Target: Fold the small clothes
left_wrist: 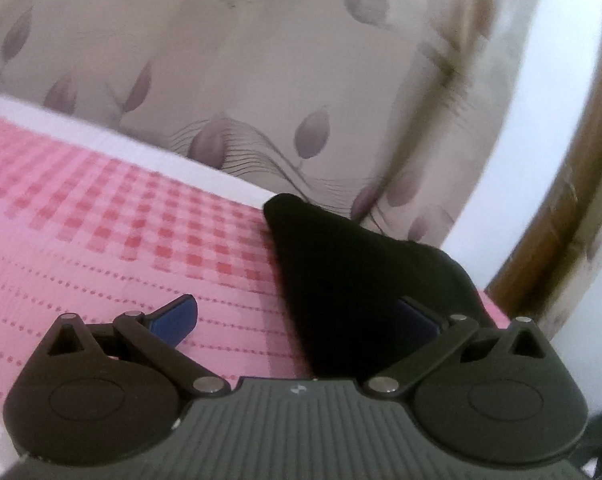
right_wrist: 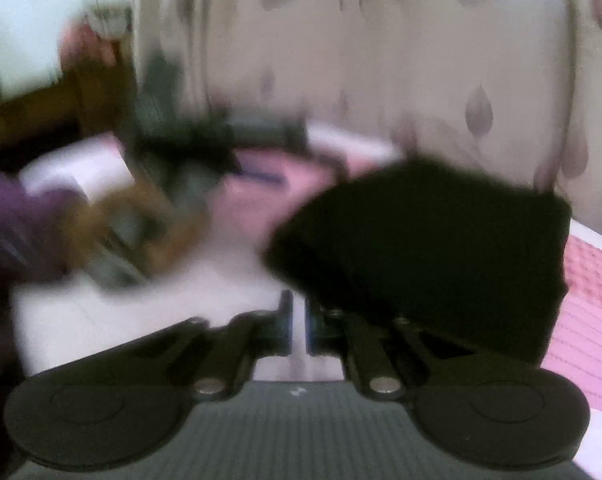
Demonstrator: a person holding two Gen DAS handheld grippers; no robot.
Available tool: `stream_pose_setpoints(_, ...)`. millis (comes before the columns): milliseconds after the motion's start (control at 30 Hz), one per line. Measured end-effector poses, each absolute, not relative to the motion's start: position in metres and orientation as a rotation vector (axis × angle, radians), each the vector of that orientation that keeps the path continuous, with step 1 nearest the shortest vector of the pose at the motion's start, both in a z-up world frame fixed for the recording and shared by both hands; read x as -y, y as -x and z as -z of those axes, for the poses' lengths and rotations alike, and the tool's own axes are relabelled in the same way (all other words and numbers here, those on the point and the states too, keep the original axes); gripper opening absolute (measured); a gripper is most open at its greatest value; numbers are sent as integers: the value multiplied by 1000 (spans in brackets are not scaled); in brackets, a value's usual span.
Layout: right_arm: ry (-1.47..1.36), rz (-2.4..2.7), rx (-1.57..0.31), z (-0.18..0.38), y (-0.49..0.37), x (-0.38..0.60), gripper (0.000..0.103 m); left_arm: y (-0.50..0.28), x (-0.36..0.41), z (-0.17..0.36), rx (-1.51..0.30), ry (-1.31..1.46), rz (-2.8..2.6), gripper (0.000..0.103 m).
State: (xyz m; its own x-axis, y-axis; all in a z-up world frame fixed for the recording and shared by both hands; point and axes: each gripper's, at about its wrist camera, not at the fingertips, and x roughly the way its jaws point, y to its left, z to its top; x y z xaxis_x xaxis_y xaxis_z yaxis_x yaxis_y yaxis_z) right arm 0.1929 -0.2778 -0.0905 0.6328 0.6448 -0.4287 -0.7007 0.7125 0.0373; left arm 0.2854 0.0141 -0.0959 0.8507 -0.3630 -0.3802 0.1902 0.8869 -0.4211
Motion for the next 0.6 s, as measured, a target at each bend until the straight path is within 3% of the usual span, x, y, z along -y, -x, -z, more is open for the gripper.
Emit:
stream_pose_setpoints(200, 117, -518, -407, 81, -229, 304, 6, -284, -8, 95, -463, 334, 312, 103)
stream_pose_setpoints(333, 153, -484, -550, 115, -250, 296, 5, -285, -7, 95, -468, 321, 306, 103)
stream_pose_setpoints(600, -110, -498, -427, 94, -236, 336, 7, -291, -4, 94, -508, 281, 301, 103)
